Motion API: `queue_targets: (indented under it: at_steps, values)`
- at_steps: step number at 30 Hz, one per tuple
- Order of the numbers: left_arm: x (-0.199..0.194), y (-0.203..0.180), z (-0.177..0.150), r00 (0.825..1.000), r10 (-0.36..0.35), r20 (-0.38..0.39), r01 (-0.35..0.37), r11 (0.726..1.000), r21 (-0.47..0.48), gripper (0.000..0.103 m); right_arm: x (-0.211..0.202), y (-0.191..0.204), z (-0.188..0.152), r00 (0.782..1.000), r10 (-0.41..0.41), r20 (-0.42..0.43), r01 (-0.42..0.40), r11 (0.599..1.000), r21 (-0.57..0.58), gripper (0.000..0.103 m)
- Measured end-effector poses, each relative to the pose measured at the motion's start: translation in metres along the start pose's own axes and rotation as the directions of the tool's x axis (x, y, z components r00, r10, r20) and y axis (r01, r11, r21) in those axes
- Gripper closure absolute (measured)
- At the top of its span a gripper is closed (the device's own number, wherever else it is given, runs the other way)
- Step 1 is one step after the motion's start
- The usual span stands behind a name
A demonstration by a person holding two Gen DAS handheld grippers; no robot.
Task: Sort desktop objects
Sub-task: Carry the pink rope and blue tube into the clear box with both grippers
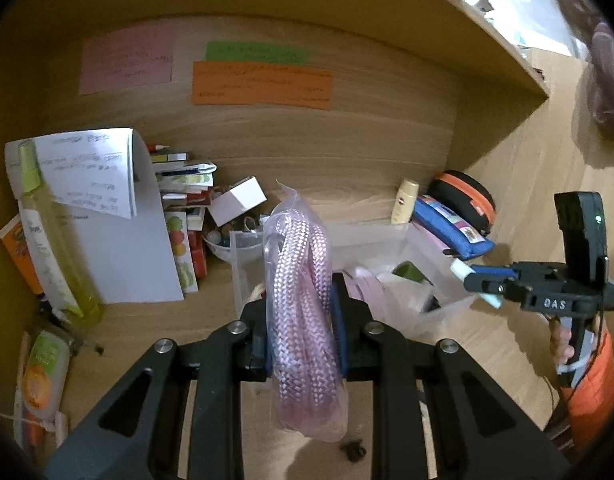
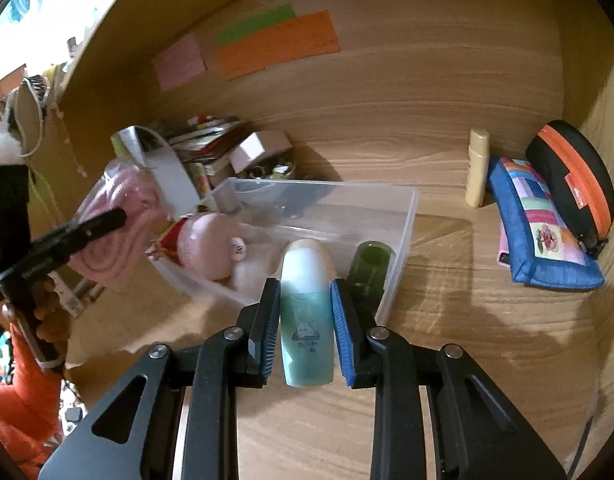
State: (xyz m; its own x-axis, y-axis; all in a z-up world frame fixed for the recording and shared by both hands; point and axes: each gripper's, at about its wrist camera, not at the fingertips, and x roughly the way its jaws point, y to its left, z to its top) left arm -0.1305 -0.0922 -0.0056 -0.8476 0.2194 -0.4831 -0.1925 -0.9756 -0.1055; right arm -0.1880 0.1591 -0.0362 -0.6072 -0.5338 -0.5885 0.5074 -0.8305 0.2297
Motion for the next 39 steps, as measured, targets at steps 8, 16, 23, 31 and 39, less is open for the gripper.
queue_targets:
  at_steps: [8, 16, 23, 31, 39]
  values:
    - [0.037, 0.001, 0.009, 0.999, -0.018, -0.051, 0.018, 1.000, 0.006, 0.081, 0.019, -0.011, 0.010, 0.999, -0.040, -0.027, 0.040, 0.999, 0.012, 0.080]
    - [0.059, -0.003, 0.010, 0.997, -0.026, -0.078, 0.029, 0.999, 0.038, 0.081, 0.038, -0.007, 0.021, 0.991, -0.131, -0.031, 0.130, 0.991, -0.019, 0.080]
    - [0.076, 0.004, 0.002, 0.994, -0.020, -0.111, 0.023, 0.999, 0.027, 0.080, 0.053, 0.000, 0.021, 0.986, -0.163, -0.035, 0.161, 0.986, -0.049, 0.080]
    - [0.072, 0.000, -0.004, 0.996, 0.062, -0.068, -0.057, 0.996, 0.075, 0.065, 0.057, -0.001, 0.020, 0.983, -0.184, -0.016, 0.183, 0.983, -0.034, 0.079]
    - [0.074, 0.004, -0.001, 0.992, 0.095, -0.079, -0.092, 0.995, 0.043, 0.039, 0.054, 0.002, 0.018, 0.982, -0.187, 0.007, 0.187, 0.981, -0.046, 0.050]
